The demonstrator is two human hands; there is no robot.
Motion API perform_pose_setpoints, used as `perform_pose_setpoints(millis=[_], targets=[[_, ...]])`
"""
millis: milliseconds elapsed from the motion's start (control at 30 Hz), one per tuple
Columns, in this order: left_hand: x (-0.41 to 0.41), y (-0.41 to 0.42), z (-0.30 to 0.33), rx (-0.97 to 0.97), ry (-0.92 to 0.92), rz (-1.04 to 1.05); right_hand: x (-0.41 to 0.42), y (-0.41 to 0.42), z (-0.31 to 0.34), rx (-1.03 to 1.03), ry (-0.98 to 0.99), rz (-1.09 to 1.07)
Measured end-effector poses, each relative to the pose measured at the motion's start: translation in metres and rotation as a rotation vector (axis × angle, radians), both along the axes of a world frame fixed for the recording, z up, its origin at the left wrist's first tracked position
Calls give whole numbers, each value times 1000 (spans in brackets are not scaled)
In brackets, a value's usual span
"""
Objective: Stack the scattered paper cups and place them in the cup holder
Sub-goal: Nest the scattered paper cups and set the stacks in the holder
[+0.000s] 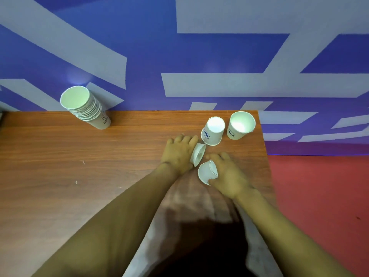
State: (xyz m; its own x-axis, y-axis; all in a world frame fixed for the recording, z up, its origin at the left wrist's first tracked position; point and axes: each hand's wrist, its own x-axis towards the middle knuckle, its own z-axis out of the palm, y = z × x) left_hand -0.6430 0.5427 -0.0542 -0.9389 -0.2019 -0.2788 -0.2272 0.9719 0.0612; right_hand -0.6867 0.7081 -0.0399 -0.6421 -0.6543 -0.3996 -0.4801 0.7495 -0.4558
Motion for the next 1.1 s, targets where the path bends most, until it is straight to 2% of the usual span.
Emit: perform_pose_setpoints(millis=[133, 233, 433, 633, 867, 967, 1100], targets=[[20, -5, 19, 112, 26, 115, 7, -1, 24, 39, 120, -54], [45, -12, 39, 250, 89, 226, 17, -1, 41, -11, 158, -120], [125, -31, 66, 505, 274, 382, 55, 0, 67, -138, 137, -222], [180, -43, 96, 637, 460, 526, 92, -24, 90, -243, 99, -195], [231, -67, 114, 501, 479, 529, 136, -57, 97, -266, 66, -136], [246, -83, 111, 506, 468, 511, 153, -69, 99, -243, 91, -127], [269, -117, 115, 537, 483, 465, 181, -92, 105, -256, 149, -224]])
